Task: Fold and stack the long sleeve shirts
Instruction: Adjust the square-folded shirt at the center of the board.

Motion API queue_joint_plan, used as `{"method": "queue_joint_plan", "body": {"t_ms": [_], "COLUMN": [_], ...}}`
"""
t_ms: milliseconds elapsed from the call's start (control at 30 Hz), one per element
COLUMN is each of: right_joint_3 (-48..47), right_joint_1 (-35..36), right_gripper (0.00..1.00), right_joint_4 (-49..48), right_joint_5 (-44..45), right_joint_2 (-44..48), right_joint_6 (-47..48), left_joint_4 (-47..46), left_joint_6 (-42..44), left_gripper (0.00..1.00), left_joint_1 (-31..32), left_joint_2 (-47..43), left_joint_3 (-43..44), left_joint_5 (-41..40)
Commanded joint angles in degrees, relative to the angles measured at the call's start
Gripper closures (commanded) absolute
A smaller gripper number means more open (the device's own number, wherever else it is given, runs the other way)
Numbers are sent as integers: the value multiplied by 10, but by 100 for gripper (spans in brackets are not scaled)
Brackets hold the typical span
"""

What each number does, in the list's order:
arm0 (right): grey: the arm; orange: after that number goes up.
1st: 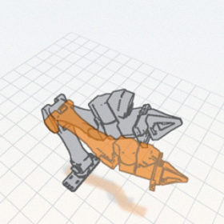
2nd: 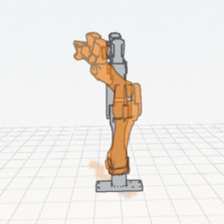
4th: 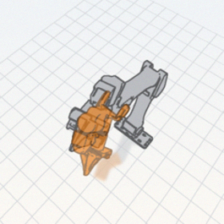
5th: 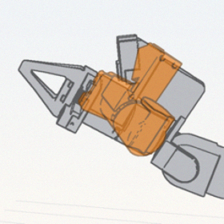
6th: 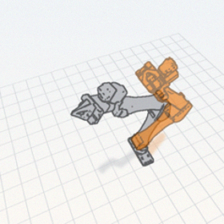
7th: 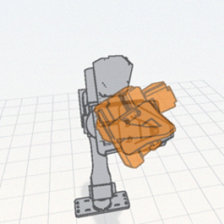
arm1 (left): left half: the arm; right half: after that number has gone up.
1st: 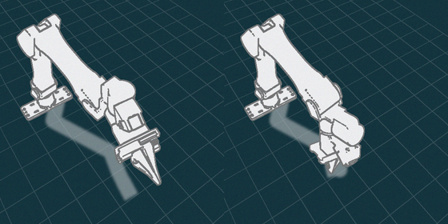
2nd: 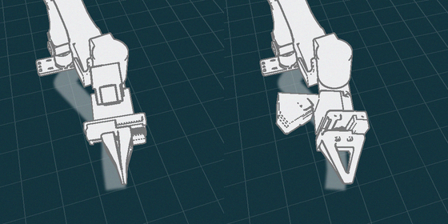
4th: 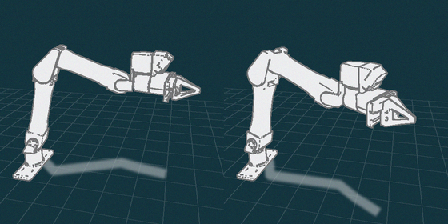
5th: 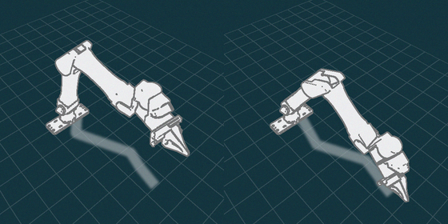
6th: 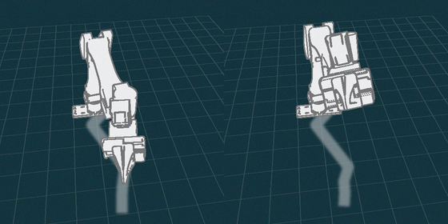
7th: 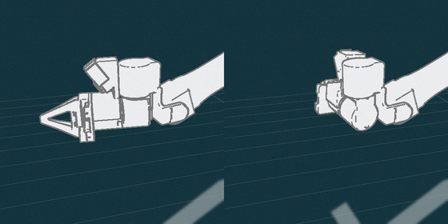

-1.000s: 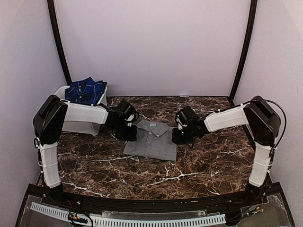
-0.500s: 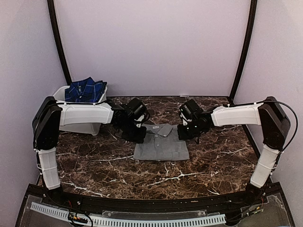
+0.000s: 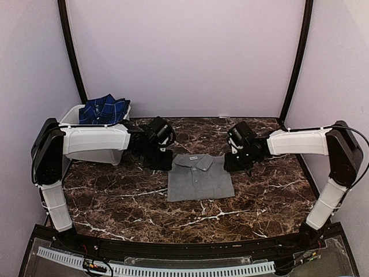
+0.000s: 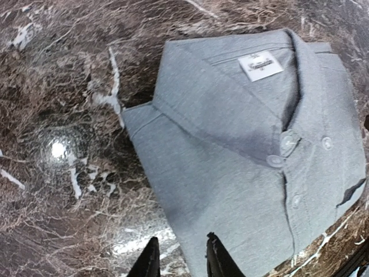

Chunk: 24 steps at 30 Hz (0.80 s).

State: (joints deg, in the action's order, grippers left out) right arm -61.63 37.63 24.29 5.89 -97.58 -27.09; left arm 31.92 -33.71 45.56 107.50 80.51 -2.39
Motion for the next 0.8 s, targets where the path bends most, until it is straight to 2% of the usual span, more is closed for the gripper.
{"method": "queue_joint_plan", "body": {"t_ms": [0, 133, 267, 533, 667, 767], "right_joint_3": [-25, -23, 16, 156, 177, 160], "right_joint_1": [29, 54, 63, 69, 69, 70], "right_gripper": [59, 60, 62, 63, 63, 63], "right_joint_4": [0, -29, -61, -130, -125, -103], "right_joint_5": [8, -28, -63, -103, -93, -77], "right_joint_2": [36, 32, 18, 50, 69, 84], "right_joint_6": [-17, -30, -51, -106, -112, -110], "left_joint_4": [-47, -55, -62, -118, -114, -103], "left_joint_6": [0, -2, -4, -12, -10, -9], "left_gripper": [77, 88, 92, 92, 92, 92], "left_joint_1": [3, 3, -3, -31, -32, -32], "left_joint_2": [-26, 8, 43, 69, 71, 64], "left_joint_3": [4, 14, 13, -41, -38, -25], "left_joint_5": [43, 49, 32, 40, 42, 42]}}
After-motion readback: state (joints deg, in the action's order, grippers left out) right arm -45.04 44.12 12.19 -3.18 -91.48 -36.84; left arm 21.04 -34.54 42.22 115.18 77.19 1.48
